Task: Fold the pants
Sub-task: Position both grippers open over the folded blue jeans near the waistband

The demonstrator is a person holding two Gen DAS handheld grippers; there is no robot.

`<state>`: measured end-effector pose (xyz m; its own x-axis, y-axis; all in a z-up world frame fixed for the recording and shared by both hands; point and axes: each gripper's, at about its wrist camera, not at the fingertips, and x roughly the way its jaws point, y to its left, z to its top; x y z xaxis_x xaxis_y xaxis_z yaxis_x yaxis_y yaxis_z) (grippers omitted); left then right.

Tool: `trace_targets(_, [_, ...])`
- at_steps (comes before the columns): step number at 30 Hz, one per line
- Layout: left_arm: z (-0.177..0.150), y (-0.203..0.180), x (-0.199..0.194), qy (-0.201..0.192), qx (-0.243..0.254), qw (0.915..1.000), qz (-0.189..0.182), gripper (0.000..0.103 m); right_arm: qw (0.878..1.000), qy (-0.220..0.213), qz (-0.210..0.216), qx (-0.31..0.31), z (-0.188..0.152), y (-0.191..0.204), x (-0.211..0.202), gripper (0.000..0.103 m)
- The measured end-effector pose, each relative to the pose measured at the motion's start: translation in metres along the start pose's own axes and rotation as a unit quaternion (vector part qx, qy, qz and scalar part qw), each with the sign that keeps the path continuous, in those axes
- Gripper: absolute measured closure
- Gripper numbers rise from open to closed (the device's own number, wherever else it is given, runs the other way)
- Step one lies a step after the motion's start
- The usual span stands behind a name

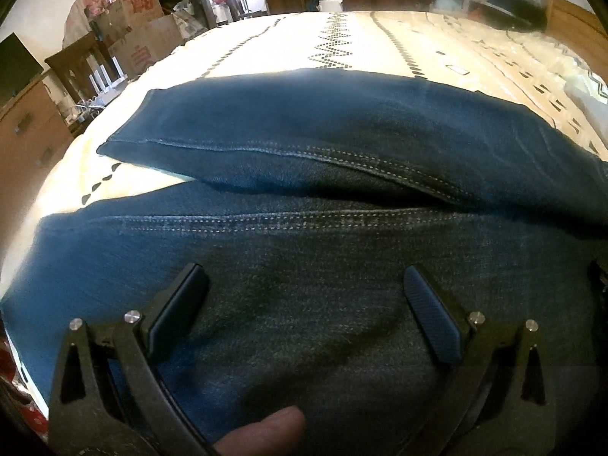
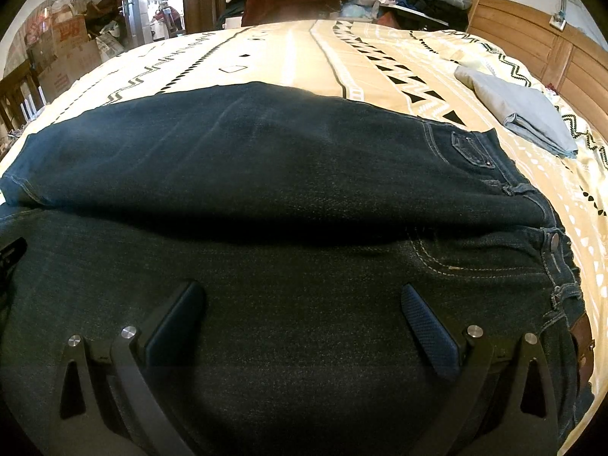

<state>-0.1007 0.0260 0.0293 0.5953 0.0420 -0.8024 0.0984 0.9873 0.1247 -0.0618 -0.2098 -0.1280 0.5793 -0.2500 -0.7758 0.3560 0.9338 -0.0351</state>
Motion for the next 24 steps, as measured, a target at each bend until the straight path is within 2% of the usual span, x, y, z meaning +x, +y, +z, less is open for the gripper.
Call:
trace_targets(8, [-0.006, 0.002, -0.015, -0.012, -0.002, 0.9999, 0.000, 0.000, 1.000, 0.001, 0.000, 0.000, 0.000, 0.000, 0.000, 0.000])
trace_targets(24, [0.019, -0.014, 0.059, -0.010, -0.010, 0.9999, -0.008, 0.000, 1.000, 0.002, -0.001, 0.000, 0.001, 0.002, 0.000, 0.000])
